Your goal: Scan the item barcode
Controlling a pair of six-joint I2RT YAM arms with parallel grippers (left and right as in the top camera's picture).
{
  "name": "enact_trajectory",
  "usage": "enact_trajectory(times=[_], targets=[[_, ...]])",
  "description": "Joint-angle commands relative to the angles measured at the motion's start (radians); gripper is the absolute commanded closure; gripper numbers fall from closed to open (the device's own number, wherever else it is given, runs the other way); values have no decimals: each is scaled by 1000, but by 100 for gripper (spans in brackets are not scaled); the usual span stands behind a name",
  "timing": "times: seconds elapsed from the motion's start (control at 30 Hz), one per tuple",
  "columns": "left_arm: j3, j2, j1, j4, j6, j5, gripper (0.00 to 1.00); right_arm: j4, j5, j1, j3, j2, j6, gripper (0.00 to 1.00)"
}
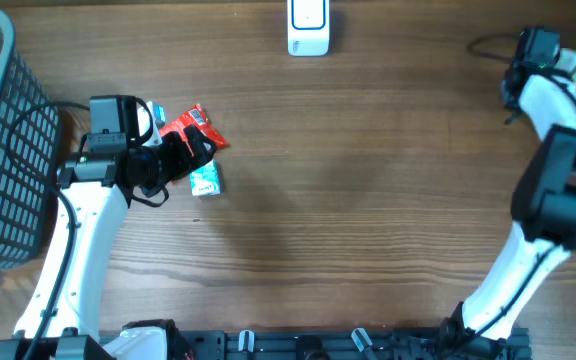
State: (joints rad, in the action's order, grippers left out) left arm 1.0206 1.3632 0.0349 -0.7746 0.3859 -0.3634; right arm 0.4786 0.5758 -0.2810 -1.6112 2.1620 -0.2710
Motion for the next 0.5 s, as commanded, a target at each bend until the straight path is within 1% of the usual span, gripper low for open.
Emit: enact_trajectory(times=[0.0, 0.13, 0.17, 0.27, 0.33, 0.4, 0.47], targets=[[6, 8, 2, 3, -5, 6, 0, -9, -345, -6, -12, -275, -99, 0], [6, 8, 2, 3, -5, 6, 0, 22, -585, -6, -12, -463, -99, 0], [6, 8, 2, 3, -5, 6, 0, 45, -679, -6, -12, -508, -99, 0], [6, 8, 2, 3, -5, 6, 0, 146, -969, -5, -12, -605, -99, 0], [6, 8, 2, 3, -5, 6, 0, 248, -1144, 3, -12, -645, -98, 0], [6, 8, 2, 3, -5, 6, 0, 350, -1234, 23, -12, -656, -94, 0], [6, 8, 2, 3, -5, 6, 0, 462, -1236, 59, -7, -649, -91, 0]])
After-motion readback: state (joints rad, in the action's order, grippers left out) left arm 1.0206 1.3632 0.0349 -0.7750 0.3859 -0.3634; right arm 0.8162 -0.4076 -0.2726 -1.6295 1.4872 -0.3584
